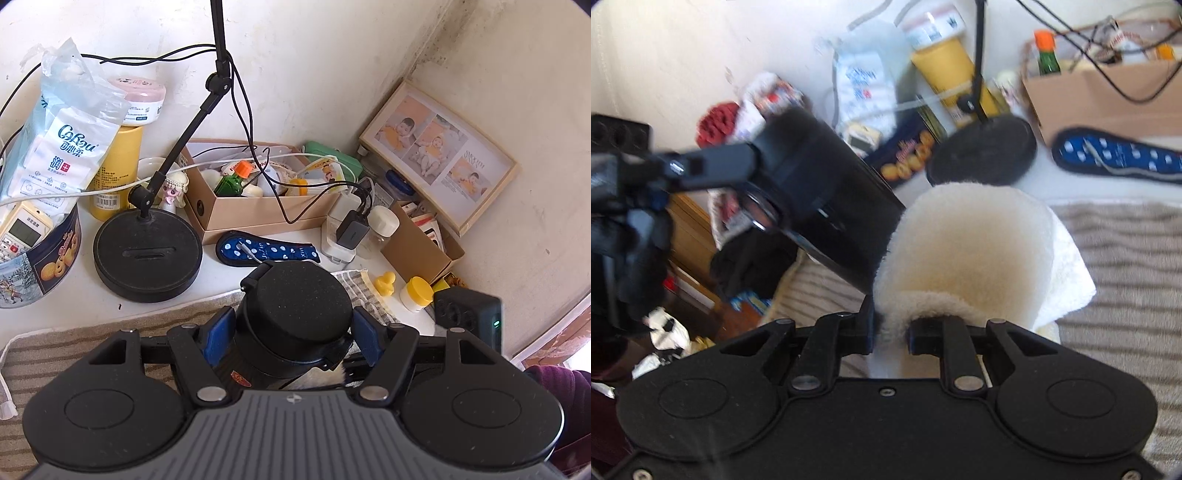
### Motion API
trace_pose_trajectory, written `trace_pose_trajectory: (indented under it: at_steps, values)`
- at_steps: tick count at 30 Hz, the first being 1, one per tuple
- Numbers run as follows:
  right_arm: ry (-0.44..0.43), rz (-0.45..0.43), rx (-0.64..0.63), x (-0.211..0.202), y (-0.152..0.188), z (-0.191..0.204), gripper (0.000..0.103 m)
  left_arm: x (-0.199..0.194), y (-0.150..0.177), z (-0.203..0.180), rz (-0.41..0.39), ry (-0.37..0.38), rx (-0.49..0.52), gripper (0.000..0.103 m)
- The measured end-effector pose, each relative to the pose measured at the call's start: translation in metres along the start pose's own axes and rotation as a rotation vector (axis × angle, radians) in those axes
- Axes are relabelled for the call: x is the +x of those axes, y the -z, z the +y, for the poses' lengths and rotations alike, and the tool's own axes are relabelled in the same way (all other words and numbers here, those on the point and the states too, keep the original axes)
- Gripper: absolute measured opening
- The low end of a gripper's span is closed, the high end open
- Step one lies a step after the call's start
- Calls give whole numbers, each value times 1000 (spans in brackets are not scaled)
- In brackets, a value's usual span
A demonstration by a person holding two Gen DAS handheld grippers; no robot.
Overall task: Clean container
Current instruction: 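Wipe the cloth over the bottle lid with the right gripper, then rub the cloth along the bottle body with the right gripper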
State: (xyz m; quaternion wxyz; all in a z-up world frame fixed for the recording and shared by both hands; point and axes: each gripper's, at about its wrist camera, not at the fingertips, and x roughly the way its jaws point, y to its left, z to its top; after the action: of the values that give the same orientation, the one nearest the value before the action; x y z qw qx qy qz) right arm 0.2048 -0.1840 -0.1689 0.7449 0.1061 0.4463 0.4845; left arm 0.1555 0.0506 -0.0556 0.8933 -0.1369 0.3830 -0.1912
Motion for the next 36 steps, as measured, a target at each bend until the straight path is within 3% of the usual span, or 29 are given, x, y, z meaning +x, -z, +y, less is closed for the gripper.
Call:
trace_pose_trajectory:
  at_steps: [8, 12, 23, 31, 36]
  values:
    - [102, 125, 68, 34, 3, -17, 15, 1, -1, 1, 0, -3, 10, 68]
    - [101, 121, 80, 32, 4, -14, 18, 1, 0, 1, -2, -4, 16, 68]
    - [-75, -90, 113, -21, -16, -13, 18, 0, 0, 3, -7, 5, 15, 68]
    - [-266, -294, 270, -55, -40, -20, 18, 1, -1, 3, -7, 9, 22, 68]
    - [-376, -354, 299, -67, -48, -10, 18, 1, -1, 4, -8, 11, 19, 68]
